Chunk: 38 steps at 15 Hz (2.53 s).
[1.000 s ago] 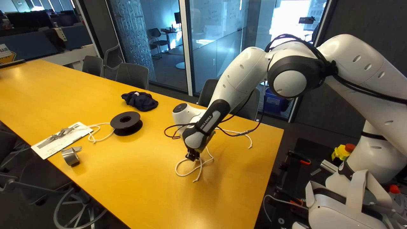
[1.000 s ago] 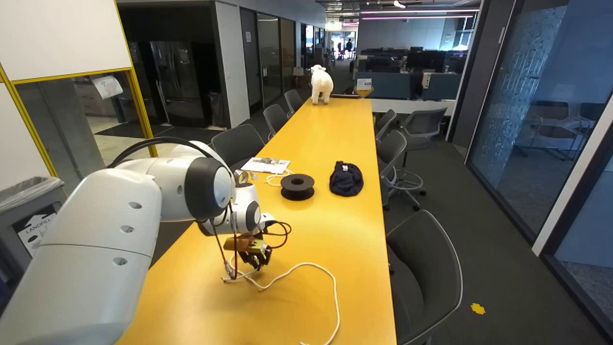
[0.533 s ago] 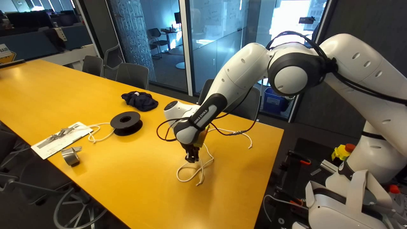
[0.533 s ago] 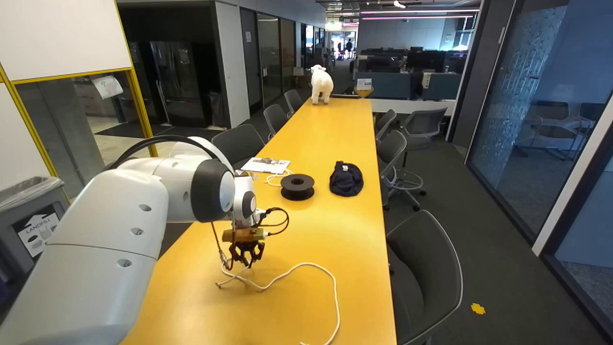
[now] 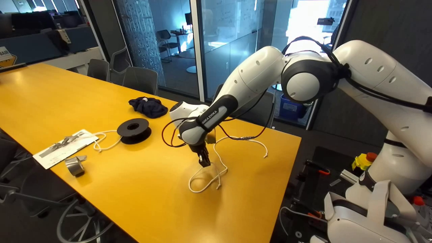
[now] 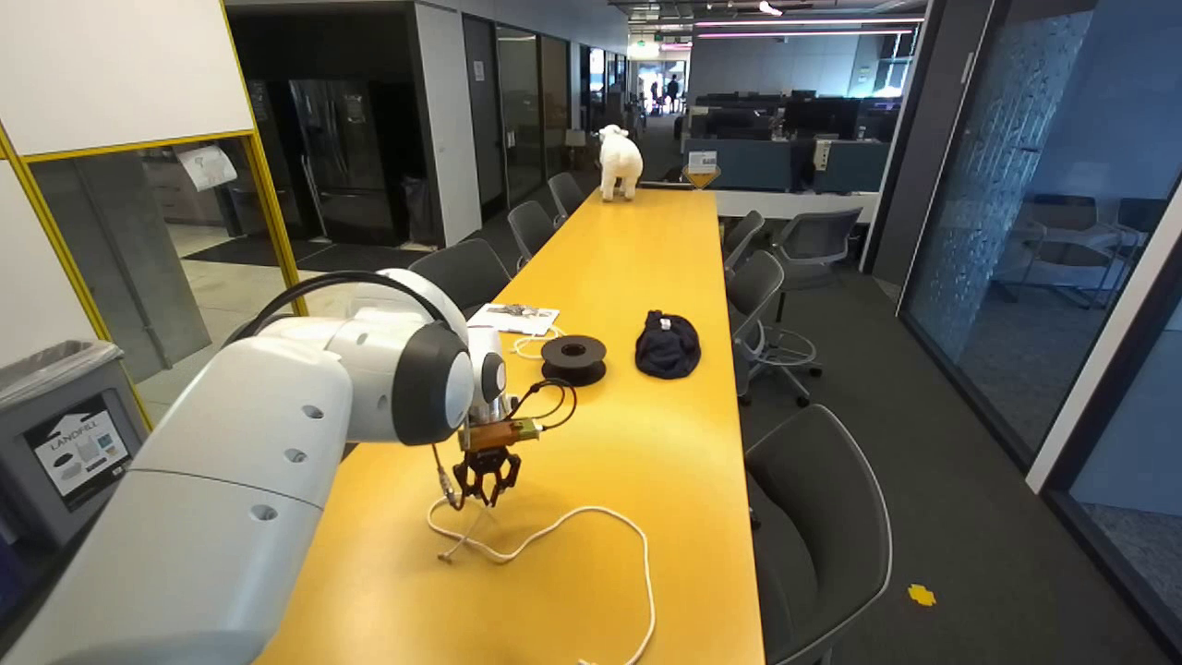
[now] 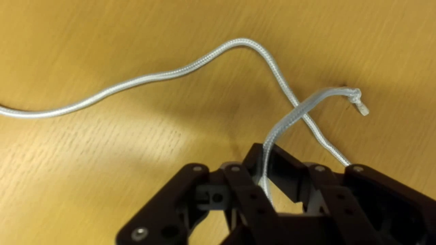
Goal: Unwind the white rope
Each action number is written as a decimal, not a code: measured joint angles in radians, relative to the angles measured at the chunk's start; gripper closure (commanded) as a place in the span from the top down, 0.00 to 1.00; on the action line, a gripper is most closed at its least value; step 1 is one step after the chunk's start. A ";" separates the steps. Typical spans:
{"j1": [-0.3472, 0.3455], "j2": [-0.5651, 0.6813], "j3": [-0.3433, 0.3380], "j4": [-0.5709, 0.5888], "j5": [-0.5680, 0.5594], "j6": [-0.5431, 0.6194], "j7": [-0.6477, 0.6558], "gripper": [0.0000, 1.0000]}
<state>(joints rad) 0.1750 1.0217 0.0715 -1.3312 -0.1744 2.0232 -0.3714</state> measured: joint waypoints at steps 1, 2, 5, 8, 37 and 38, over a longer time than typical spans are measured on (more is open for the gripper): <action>-0.001 0.012 0.004 0.024 -0.006 -0.019 -0.021 0.03; 0.000 0.023 0.008 0.049 -0.012 -0.039 -0.038 0.04; 0.013 0.045 0.020 0.113 -0.034 -0.083 -0.068 0.04; 0.027 0.055 0.036 0.159 -0.057 -0.097 -0.132 0.03; 0.038 0.292 -0.018 0.570 -0.136 -0.310 -0.683 0.66; 0.038 0.297 -0.018 0.579 -0.134 -0.318 -0.683 0.73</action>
<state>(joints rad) 0.2129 1.3190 0.0535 -0.7526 -0.3088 1.7050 -1.0546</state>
